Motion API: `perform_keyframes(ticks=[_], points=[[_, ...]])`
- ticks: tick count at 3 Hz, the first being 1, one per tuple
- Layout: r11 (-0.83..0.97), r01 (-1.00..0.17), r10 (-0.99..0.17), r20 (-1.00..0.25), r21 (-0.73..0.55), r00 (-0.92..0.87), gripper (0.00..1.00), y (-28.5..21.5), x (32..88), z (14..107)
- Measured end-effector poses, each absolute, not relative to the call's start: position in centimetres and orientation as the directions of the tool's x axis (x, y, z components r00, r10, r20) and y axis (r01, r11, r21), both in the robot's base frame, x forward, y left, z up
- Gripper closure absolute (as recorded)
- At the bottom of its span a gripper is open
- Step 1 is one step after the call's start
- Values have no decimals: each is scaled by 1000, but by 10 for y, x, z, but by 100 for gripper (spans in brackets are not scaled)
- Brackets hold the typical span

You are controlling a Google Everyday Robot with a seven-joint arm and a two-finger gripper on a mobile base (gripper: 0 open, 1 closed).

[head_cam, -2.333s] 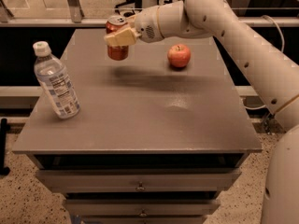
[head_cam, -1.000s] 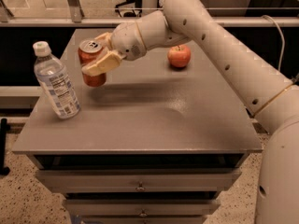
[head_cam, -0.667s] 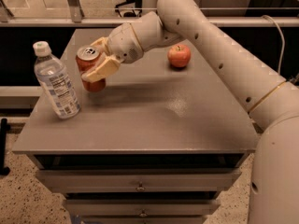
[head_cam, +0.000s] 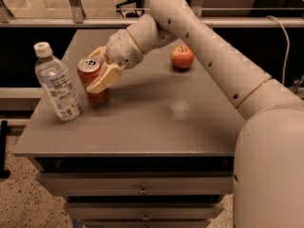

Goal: Move coke can near blue plastic bottle

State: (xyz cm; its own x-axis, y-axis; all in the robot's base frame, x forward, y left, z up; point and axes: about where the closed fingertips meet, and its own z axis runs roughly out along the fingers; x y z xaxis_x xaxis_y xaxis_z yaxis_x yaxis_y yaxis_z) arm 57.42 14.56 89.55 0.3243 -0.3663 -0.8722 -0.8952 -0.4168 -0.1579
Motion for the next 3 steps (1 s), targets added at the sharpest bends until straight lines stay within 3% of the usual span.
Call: perform_keyframes(ticks=[3], points=[[-519,-846,-364,-864,-124,349,12,151,562,891]])
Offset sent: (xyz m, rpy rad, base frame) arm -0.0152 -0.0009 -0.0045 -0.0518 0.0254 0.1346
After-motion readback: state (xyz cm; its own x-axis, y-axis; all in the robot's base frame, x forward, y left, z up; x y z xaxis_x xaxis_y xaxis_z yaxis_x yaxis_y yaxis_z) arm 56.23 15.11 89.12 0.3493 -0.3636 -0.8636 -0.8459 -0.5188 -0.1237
